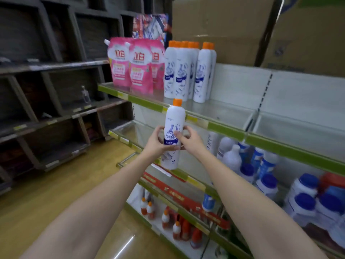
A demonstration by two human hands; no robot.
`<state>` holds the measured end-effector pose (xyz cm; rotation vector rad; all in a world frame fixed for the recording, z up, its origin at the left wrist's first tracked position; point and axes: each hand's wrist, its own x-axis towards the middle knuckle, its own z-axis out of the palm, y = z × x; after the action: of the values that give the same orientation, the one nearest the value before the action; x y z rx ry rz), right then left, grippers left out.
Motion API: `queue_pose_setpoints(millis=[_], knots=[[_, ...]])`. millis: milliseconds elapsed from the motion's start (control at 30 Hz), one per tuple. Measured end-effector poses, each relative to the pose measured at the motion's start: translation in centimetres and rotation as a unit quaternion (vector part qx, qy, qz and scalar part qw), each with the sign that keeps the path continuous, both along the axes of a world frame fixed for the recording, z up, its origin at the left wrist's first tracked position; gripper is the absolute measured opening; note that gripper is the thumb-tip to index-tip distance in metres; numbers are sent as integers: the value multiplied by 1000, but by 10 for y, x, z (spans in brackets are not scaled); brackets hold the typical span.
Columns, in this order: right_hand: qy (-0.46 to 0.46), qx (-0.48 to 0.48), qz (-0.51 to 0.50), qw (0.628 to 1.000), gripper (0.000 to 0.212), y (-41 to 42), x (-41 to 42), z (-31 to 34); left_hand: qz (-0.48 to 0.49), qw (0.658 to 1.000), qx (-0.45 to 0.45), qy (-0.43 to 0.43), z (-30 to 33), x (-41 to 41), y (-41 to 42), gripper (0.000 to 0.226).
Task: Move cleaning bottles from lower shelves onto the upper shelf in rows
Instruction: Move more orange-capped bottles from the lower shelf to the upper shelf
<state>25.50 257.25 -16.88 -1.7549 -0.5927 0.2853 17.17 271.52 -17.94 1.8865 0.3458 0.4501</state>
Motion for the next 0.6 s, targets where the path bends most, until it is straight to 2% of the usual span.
queue_pose_setpoints(millis=[100,233,400,600], knots=[[-79,37,-33,996,38,29,28,35,-15,999,5,-51,46,25,22,77],[-135,84,-114,981,72,50,66,83,-40,992,25,-118,102,70,42,85],[-204,92,-205,953,44,49,100,127,-108,982,11,-157,140,126,47,91],[-208,59,-268,939,50,47,142,131,-192,970,18,-150,149,177,44,79]])
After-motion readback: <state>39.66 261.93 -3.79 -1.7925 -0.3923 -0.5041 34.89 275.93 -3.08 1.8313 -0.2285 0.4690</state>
